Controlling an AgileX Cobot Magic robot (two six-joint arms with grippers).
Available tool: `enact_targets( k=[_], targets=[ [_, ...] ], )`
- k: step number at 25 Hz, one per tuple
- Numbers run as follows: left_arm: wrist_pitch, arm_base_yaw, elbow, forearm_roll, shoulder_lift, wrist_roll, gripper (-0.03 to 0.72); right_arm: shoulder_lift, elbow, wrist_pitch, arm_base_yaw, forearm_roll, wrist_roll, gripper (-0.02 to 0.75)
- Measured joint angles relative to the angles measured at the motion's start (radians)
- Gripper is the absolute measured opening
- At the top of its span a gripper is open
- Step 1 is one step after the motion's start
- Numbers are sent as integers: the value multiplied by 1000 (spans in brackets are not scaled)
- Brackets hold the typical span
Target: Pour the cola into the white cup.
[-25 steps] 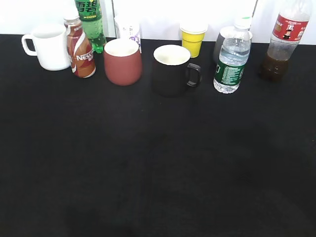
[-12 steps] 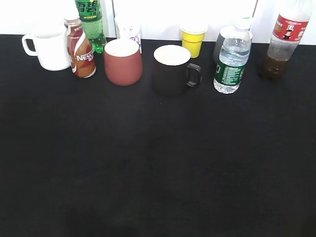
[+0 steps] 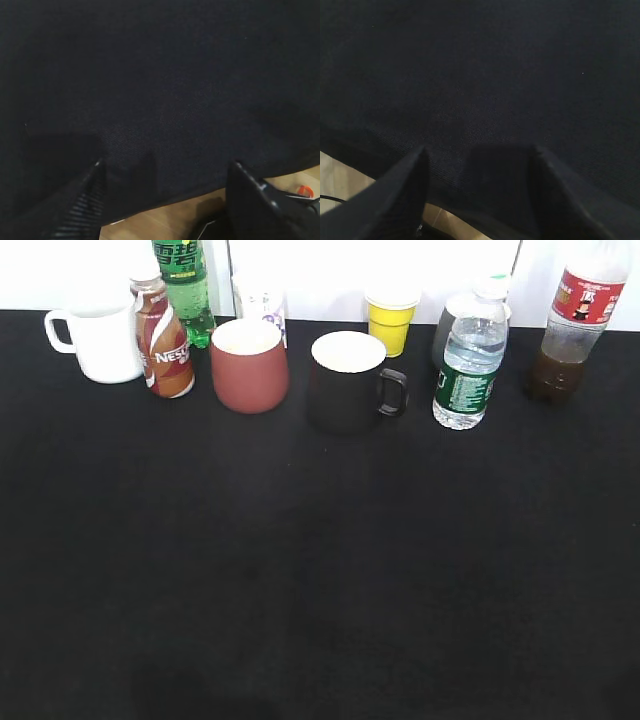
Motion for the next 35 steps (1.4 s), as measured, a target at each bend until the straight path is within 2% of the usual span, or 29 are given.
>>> enact_targets(
  k=[3,5,7,10,12,16,20,35],
  targets=[
    [0,0,0,0,-2,0,555,0,0,0,0,1,0,449],
    [-1,40,1,-1,-39,0,555,0,0,0,-15,1,0,449],
    [-2,129,1,-1,-127,0,555,0,0,0,-137,1,0,448],
    [-3,248,1,-1,-264,0,555,0,0,0,-397,2,0,448],
    [-3,306,1,-1,-329,0,550,-3,0,0,-489,2,0,448],
    [-3,320,3,-6,-341,0,496,-134,0,0,-496,4,-1,448],
    [-3,320,3,-6,-341,0,435,-137,0,-1,-496,4,-1,448],
    [-3,320,3,-6,-341,0,428,-139,0,0,-496,4,-3,447]
  ],
)
